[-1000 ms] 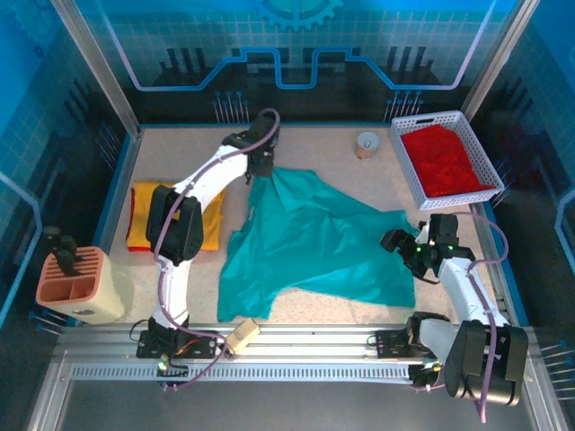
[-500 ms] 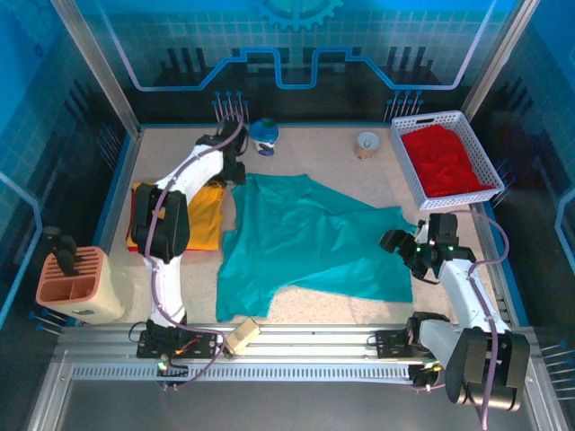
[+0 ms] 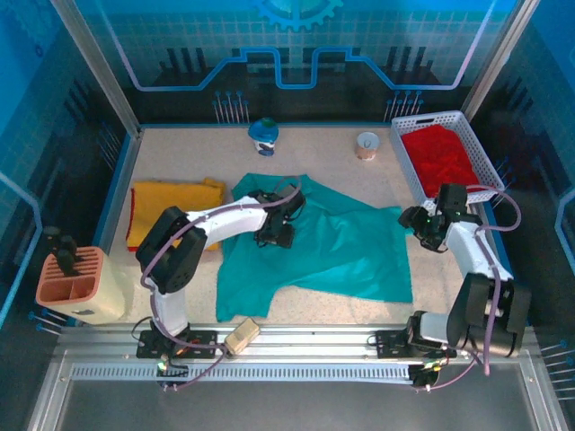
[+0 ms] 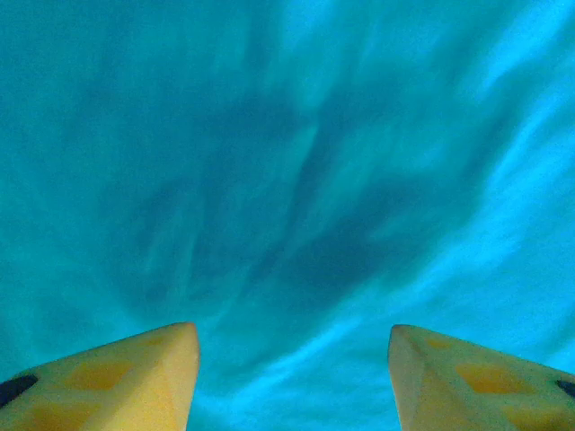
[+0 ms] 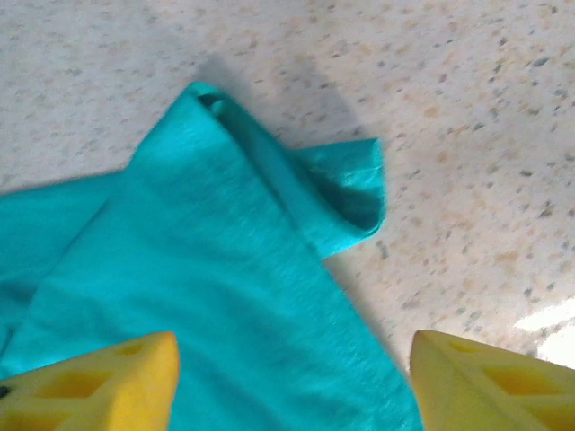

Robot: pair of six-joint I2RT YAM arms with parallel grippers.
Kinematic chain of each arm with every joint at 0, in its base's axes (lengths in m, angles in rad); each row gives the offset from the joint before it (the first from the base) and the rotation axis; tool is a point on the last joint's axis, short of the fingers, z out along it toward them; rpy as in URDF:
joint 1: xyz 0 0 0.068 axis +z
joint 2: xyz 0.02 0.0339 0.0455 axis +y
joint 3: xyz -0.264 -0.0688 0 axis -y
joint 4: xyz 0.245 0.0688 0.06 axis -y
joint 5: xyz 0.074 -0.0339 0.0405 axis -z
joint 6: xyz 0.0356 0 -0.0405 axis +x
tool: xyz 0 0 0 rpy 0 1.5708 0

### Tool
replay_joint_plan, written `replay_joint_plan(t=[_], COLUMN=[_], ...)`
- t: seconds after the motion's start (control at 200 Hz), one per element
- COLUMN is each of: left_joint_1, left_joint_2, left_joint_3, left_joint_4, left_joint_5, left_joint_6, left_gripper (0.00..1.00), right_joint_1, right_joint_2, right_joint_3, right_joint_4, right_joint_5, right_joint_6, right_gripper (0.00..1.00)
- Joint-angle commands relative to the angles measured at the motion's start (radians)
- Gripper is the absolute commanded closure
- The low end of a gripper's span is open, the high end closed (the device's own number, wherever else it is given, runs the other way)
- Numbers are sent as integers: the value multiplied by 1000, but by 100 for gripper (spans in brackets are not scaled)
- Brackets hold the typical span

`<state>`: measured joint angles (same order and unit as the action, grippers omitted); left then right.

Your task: Fold and stack the t-shirts

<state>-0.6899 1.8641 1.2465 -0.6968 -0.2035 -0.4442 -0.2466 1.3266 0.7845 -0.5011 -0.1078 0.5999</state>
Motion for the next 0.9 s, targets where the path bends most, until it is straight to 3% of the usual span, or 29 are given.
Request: replay_joint_plan(t=[0.0, 0.255, 0.645, 0.76, 0.825, 0.896], left_joint_1=[-12, -14, -13, -13, -12, -12], left_joint_2=[-97, -252, -375, -396, -402, -408], left_joint_3=[-77, -237, -321, -335, -342, -354], left_joint_4=[35, 55, 22, 18, 18, 23], left_joint_5=[13, -16, -55, -56, -54, -48], left_joint_6=[-78, -114, -128, -130, -132, -136], left_gripper=[42, 42, 41, 42, 42, 41], right_joint_1=[-45, -86, -87, -86, -81, -64], right_joint_2=[77, 229, 341, 336, 329, 321], right_joint_3=[37, 38, 63, 85, 121, 163], right_joint_4=[36, 141, 214, 225, 212, 178], right_joint_5=[-22, -115, -101, -116, -127, -110], right_joint_6=[19, 127, 201, 202, 187, 170], right_gripper=[38, 50, 67, 82, 97, 100])
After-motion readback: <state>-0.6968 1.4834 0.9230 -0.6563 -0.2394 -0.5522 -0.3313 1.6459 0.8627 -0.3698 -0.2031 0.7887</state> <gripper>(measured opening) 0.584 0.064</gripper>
